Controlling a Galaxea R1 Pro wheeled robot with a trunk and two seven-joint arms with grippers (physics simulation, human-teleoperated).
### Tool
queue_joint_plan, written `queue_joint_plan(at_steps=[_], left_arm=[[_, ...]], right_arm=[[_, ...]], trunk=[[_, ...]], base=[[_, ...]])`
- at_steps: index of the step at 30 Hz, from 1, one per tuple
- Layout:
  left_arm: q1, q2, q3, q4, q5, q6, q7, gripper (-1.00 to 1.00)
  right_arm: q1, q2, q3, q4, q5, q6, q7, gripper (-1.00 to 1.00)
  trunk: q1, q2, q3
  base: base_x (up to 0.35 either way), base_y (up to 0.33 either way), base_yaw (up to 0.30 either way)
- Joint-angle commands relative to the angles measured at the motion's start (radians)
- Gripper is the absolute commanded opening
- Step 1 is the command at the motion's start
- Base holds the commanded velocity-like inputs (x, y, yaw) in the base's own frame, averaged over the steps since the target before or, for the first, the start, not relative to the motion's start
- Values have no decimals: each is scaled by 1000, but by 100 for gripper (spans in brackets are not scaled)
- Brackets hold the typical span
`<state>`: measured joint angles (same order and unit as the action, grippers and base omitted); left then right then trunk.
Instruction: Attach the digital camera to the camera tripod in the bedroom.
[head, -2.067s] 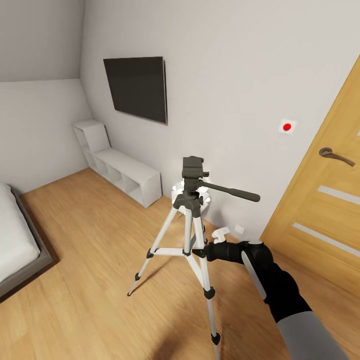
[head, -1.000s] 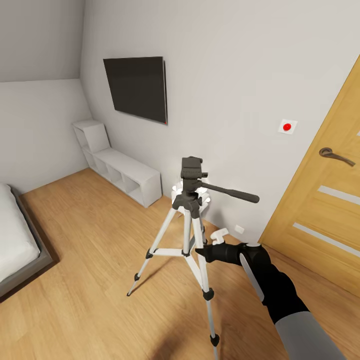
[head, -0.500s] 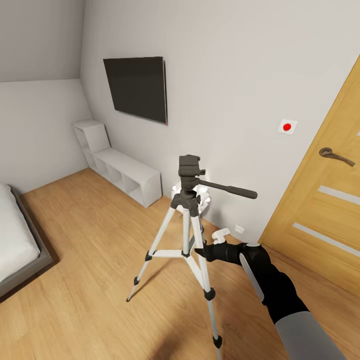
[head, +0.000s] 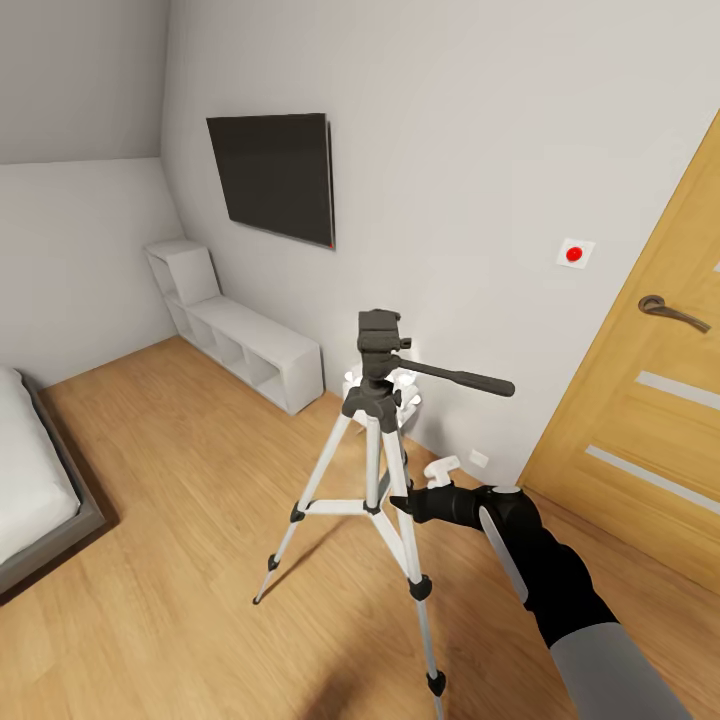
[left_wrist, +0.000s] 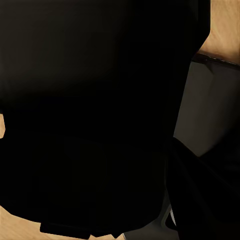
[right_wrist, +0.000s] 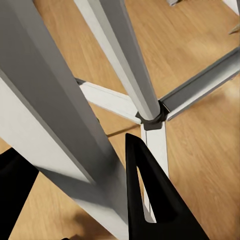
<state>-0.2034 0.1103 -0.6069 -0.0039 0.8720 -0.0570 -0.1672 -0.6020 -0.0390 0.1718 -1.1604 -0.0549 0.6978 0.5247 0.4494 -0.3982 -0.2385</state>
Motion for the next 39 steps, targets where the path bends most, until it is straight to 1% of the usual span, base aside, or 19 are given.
queue_joint_plan(at_steps=[1, 10, 15, 17, 19, 20, 24, 27, 28, 29, 30, 32, 33, 34, 36, 37, 38, 39], left_arm=[[-1, 0, -8, 1, 7, -3, -3, -100], [-1, 0, -8, 0, 6, -5, -4, -100], [-1, 7, -5, -6, 10, -5, -1, -100], [0, 19, -3, -10, 14, -3, 4, -100], [-1, 38, -2, -17, 18, -1, 18, -100], [-2, 57, -1, -30, 23, 1, 41, -100], [-6, 89, 1, -72, 28, 7, 99, -100], [-8, 110, 1, -137, 30, 34, 150, -100], [-10, 119, 1, -176, 30, 59, 170, -100], [-12, 124, 1, -197, 30, 75, 179, -100], [-53, 162, 2, -311, 30, 168, 217, -100], [-80, 183, 2, -360, 30, 206, 236, -100], [-108, 201, 3, -407, 30, 242, 262, -100], [-170, 227, 4, -484, 30, 308, 338, -100], [-207, 234, 4, -515, 30, 337, 385, -100], [-243, 238, 4, -543, 30, 363, 434, -100], [-259, 239, 4, -555, 31, 375, 457, -100], [-288, 242, 4, -579, 31, 396, 497, -100]], right_arm=[[-1, -1, 0, -1, 3, 5, -3, -100], [-1, -1, -1, -1, 5, 3, -4, -100], [-1, -1, 0, -1, 5, 3, -4, -100], [-1, -1, 0, -1, 6, 3, -5, -100], [-1, -1, -1, -1, 6, 3, -5, -100], [-1, -1, -1, -1, 6, 3, -6, -100], [-1, -1, -1, -2, 6, 3, -6, -100], [-1, -1, -2, -2, 6, 3, -6, -100], [-1, -1, -2, -2, 6, 3, -6, -100], [-1, -1, -2, -2, 6, 3, -6, -100], [-1, -1, -3, -2, 6, 3, -6, -100], [-1, -1, -3, -2, 6, 3, -6, -100], [-1, -1, -3, -2, 6, 3, -6, -100], [-1, -1, -3, -2, 6, 3, -6, -100], [-1, -1, -3, -2, 6, 3, -6, -100], [-1, -1, -4, -2, 6, 3, -6, -100], [-1, -1, -4, -2, 6, 3, -6, -100], [-1, -1, -5, -2, 6, 3, -6, -100]], trunk=[[1, -2, -2], [1, -2, -2], [1, -2, -2], [1, -2, -2], [1, -2, -2], [1, -2, -2], [1, -2, -2], [1, -2, -2], [1, -2, -2], [1, -2, -2], [1, -2, -2], [1, -2, -2], [1, -2, -2], [1, -2, -2], [1, -2, -2], [1, -2, -2], [1, -2, -2], [1, -2, -2]], base=[[0, 0, 0], [0, 0, 0], [0, 0, 0], [0, 0, 0], [0, 0, 0], [0, 0, 0], [0, 0, 0], [0, 0, 0], [0, 0, 0], [0, 0, 0], [0, 0, 0], [0, 0, 0], [0, 0, 0], [0, 0, 0], [0, 0, 0], [0, 0, 0], [0, 0, 0], [0, 0, 0]])
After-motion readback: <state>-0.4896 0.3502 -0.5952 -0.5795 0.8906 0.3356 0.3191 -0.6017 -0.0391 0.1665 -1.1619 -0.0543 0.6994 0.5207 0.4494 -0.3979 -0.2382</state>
